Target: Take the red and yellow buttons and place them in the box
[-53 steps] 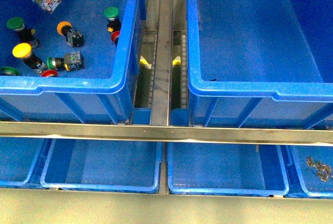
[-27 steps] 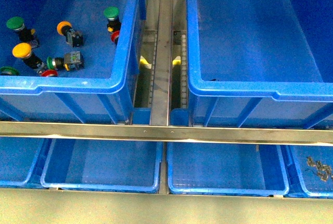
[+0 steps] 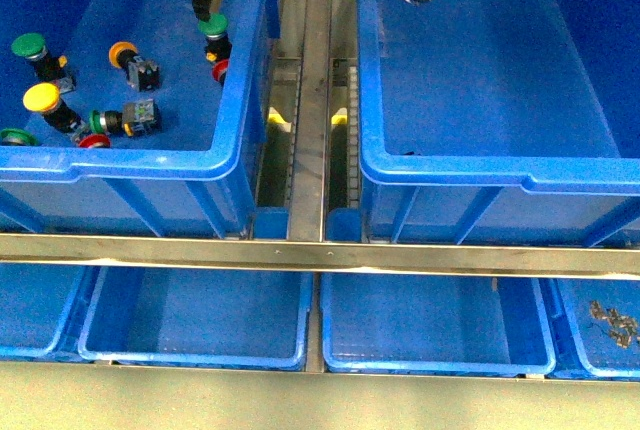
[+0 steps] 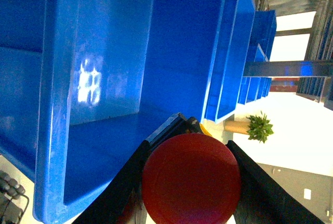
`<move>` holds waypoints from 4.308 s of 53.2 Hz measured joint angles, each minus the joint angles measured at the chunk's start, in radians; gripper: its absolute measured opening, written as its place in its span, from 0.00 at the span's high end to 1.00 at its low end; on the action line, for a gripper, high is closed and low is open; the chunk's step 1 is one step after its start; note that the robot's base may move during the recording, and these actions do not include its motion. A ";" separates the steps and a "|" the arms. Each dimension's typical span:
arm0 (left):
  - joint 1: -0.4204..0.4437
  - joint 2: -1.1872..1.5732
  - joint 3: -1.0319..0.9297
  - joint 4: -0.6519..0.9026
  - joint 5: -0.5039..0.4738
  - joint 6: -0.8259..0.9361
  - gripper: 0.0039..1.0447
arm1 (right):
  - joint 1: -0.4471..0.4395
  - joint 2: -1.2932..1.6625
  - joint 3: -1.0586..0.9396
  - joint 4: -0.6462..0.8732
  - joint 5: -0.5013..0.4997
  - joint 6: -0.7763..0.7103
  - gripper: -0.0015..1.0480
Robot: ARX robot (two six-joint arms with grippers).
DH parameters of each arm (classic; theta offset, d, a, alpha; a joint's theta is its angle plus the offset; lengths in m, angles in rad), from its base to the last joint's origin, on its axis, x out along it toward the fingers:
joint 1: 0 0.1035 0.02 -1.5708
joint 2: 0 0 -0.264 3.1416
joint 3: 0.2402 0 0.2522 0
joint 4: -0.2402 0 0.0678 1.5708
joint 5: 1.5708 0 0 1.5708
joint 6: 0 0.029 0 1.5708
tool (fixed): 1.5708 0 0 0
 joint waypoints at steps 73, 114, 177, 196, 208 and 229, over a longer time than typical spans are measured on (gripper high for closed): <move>-0.102 0.188 0.203 0.033 -0.051 -0.098 0.68 | 0.035 1.299 0.366 0.610 -0.286 -0.516 0.06; -0.130 0.173 0.219 0.019 -0.050 -0.111 0.68 | 0.117 1.719 0.694 0.816 -0.219 -0.676 0.06; -0.124 0.168 0.222 0.001 -0.092 -0.075 0.39 | 0.094 1.748 0.695 0.792 -0.198 -0.768 0.66; -0.080 0.098 0.175 0.009 -0.125 0.006 0.07 | 0.083 1.748 0.677 0.777 -0.203 -0.768 0.66; -0.019 -0.074 -0.039 0.012 -0.175 0.164 0.07 | 0.047 1.745 0.677 0.766 -0.207 -0.761 0.66; 0.282 -0.460 -0.498 0.005 -0.366 0.603 0.07 | -0.023 1.538 0.620 0.655 -0.180 -0.624 0.66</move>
